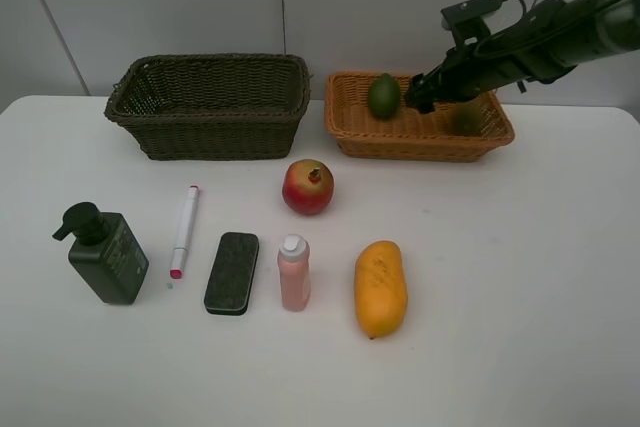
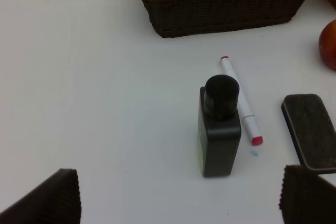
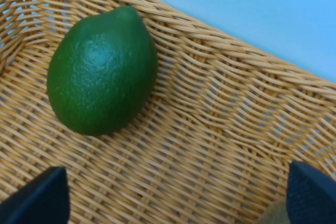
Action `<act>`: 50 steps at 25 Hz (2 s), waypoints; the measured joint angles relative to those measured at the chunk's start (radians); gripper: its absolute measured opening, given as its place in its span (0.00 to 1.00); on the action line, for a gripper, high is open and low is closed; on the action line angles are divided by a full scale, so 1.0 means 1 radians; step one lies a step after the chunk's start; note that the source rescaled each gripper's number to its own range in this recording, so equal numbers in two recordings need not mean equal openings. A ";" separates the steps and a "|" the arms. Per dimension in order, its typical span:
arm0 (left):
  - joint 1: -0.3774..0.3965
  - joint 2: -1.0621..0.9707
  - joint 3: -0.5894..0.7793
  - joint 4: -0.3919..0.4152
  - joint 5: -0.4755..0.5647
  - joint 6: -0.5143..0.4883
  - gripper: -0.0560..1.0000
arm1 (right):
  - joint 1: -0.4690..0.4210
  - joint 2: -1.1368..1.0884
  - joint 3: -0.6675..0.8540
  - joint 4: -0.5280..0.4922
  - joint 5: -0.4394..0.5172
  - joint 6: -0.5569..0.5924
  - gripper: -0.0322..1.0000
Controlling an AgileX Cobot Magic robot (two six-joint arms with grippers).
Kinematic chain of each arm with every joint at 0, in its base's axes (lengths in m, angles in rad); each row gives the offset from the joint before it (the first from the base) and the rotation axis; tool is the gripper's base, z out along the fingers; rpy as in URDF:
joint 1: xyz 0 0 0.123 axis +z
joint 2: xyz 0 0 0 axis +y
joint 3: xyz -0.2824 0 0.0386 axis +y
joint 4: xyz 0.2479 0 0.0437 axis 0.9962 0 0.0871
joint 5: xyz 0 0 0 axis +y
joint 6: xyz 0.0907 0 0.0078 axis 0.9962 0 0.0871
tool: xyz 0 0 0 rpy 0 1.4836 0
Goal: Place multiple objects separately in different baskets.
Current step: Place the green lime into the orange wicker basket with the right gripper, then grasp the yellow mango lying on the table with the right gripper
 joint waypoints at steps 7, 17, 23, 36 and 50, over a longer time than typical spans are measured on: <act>0.000 0.000 0.000 0.000 0.000 0.000 1.00 | 0.000 -0.037 0.000 0.000 0.030 0.001 0.99; 0.000 0.000 0.000 0.000 0.000 0.000 1.00 | 0.000 -0.161 0.105 0.000 0.105 0.083 0.99; 0.000 0.000 0.000 0.000 0.000 0.000 1.00 | 0.032 -0.290 0.264 0.001 0.070 0.168 0.99; 0.000 0.000 0.000 0.000 0.000 0.000 1.00 | 0.207 -0.376 0.454 -0.042 0.116 0.412 0.99; 0.000 0.000 0.000 0.000 0.000 0.000 1.00 | 0.367 -0.376 0.456 -0.550 0.353 1.209 0.99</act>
